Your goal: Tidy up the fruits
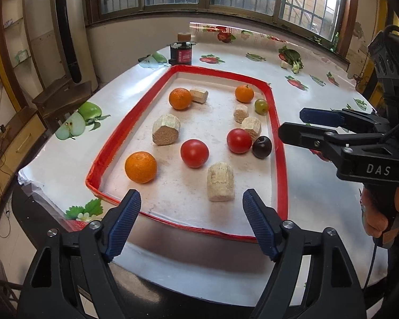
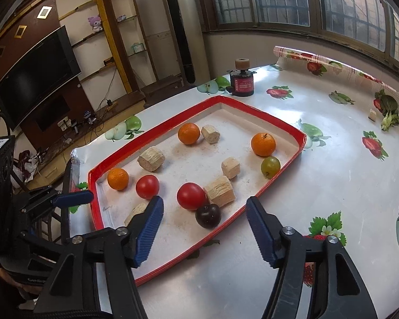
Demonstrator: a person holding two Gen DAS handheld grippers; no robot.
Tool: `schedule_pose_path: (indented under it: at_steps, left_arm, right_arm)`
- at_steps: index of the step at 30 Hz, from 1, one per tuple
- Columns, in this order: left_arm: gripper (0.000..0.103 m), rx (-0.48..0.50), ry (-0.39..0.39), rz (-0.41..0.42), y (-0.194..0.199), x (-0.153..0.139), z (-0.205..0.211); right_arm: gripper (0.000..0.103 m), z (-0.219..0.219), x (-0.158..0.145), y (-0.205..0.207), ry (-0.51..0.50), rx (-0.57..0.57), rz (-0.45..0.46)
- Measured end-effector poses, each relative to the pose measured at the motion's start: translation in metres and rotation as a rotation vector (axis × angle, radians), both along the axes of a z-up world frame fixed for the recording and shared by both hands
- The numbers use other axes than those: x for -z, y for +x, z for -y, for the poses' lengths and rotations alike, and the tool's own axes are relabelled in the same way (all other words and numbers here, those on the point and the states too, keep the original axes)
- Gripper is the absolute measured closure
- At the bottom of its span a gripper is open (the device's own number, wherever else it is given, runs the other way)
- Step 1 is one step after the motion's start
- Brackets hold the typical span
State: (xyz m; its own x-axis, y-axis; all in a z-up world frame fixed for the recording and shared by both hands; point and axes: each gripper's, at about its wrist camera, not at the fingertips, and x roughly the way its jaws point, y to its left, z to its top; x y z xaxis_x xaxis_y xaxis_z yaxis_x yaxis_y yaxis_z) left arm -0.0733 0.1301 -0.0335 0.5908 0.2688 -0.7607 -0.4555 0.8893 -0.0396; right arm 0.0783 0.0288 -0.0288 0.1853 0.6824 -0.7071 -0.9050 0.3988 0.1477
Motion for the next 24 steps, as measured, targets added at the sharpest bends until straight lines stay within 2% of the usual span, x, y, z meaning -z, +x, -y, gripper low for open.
schedule_pose_path:
  at_steps: [4,6,14,24]
  left_arm:
    - [0.023,0.003,0.02,0.011,-0.006,-0.002,0.001]
    - [0.023,0.004,0.02,0.016,-0.009,-0.002,0.001]
    - [0.023,-0.01,0.075,0.036,-0.019,-0.011,0.005]
    - [0.019,-0.014,0.127,0.061,-0.027,-0.02,0.009]
  right_arm:
    - [0.021,0.005,-0.005,-0.012,0.001,-0.058,0.066]
    - [0.019,0.006,-0.005,-0.018,-0.006,-0.089,0.092]
    - [0.018,0.012,0.0,-0.039,-0.061,-0.205,0.179]
    - [0.018,0.022,0.002,-0.043,-0.067,-0.235,0.19]
